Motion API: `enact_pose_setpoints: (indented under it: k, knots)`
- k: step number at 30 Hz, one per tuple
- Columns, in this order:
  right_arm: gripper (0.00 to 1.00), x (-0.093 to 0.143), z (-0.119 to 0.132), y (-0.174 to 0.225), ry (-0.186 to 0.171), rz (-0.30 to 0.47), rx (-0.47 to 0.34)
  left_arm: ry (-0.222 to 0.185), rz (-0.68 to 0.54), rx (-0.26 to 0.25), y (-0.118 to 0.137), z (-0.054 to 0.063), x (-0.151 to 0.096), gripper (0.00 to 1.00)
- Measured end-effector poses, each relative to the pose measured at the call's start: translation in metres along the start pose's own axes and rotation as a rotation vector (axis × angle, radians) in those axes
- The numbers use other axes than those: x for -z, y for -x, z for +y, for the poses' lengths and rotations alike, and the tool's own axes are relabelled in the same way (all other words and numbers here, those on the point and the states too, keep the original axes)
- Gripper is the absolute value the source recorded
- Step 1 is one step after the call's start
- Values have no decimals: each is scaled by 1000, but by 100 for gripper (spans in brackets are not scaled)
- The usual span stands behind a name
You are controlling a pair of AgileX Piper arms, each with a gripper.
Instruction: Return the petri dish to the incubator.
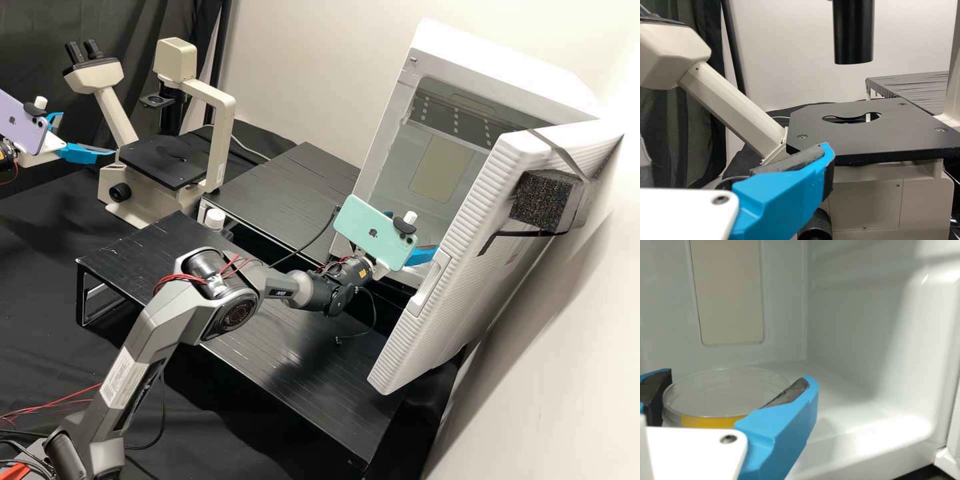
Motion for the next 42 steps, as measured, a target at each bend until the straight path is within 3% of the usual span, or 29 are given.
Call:
enact_pose_setpoints:
  k: [5, 30, 31, 42]
  knots:
    - [0, -10, -7, -12, 13, -38, 19, 0, 0, 0, 0, 0, 0, 100]
    - [0, -20, -11, -37, 23, -28, 6, 0, 0, 0, 0, 0, 0, 100]
    - [100, -20, -12, -38, 21, -28, 6, 0, 0, 0, 0, 0, 0, 100]
    - [100, -22, -13, -39, 23, -31, 8, 0, 0, 0, 0, 0, 0, 100]
